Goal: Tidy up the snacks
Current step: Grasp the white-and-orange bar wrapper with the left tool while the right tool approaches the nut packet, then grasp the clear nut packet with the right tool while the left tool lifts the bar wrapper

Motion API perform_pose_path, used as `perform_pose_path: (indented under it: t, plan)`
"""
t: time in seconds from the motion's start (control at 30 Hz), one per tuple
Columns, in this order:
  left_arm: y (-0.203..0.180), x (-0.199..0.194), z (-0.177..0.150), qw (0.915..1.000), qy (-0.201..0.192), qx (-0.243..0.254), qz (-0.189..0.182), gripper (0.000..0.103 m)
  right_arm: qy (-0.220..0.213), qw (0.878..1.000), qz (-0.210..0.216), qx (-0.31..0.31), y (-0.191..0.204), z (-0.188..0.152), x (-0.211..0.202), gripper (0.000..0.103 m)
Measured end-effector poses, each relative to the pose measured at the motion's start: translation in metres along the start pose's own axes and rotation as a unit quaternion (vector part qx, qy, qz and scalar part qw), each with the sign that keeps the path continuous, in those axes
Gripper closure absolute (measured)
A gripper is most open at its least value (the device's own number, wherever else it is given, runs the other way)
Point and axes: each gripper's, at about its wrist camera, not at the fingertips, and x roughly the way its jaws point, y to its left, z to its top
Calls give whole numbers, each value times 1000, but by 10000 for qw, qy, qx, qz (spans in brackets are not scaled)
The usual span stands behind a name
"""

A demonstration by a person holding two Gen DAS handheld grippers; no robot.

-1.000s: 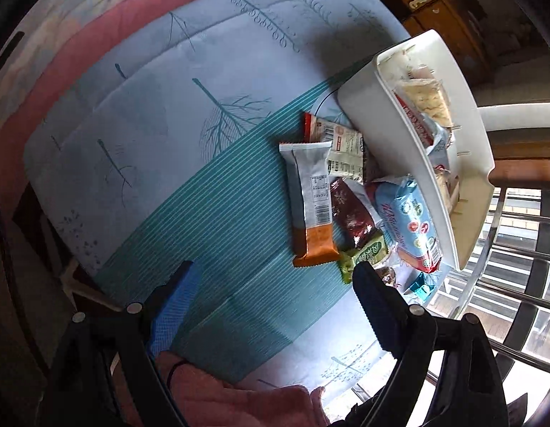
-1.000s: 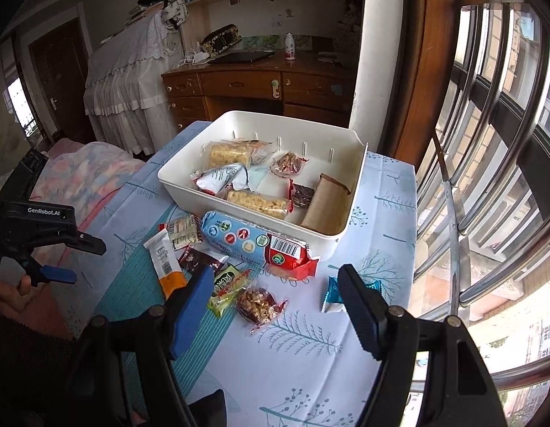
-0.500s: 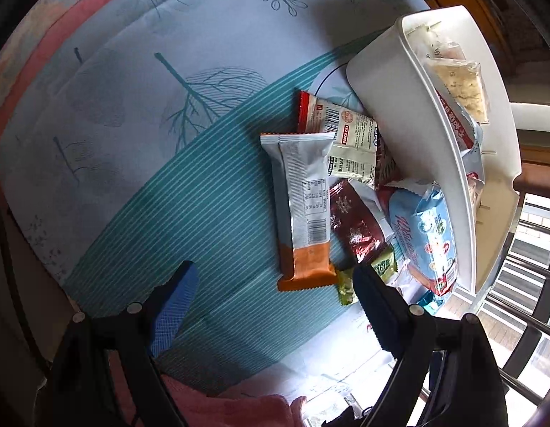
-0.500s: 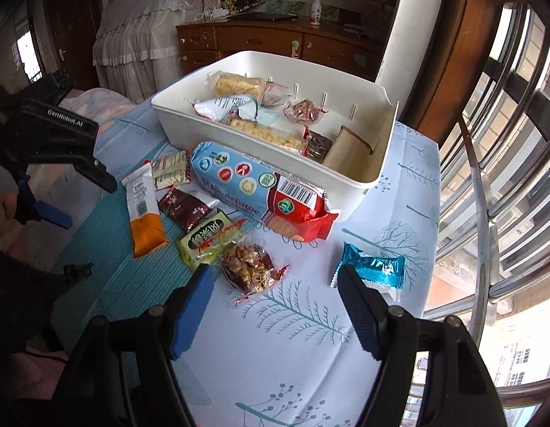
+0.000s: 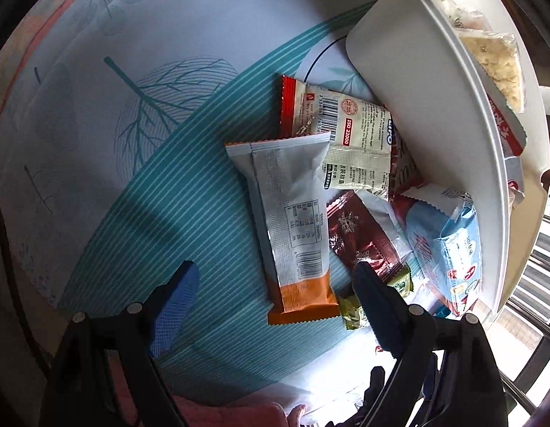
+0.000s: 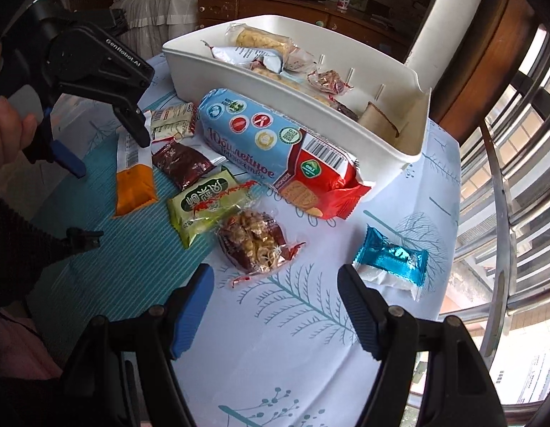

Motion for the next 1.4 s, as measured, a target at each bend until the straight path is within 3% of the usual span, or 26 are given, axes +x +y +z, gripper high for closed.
perform_pose_path:
  t: [0.2, 0.47, 0.57, 0.7, 0.77, 1.0, 1.4]
  plan:
    - [-10, 13, 12, 9994, 249, 69, 214, 22, 53, 9996, -50, -267, 10, 6, 17, 31]
    - [-21, 29, 19, 9979, 512, 179, 340, 38, 107, 9979, -19, -636, 23, 16, 39, 32]
    - [-27, 30, 24, 9980, 531, 170, 290, 43, 162, 9977, -68, -647, 23, 20, 47, 36]
    - [-28, 38, 27, 9978, 608, 151, 235, 49, 198, 9982, -18, -567, 21, 21, 52, 49]
    - [-27, 41, 27, 9978, 618, 145, 188, 61, 201, 9983, 29, -542, 20, 20, 52, 53]
    - [-21, 39, 19, 9983, 536, 165, 173, 64, 309, 9985, 91, -451, 17, 19, 51, 58]
    - [-22, 2, -23, 9990, 120, 416, 134, 65, 394, 9987, 270, -157, 12, 15, 30, 59]
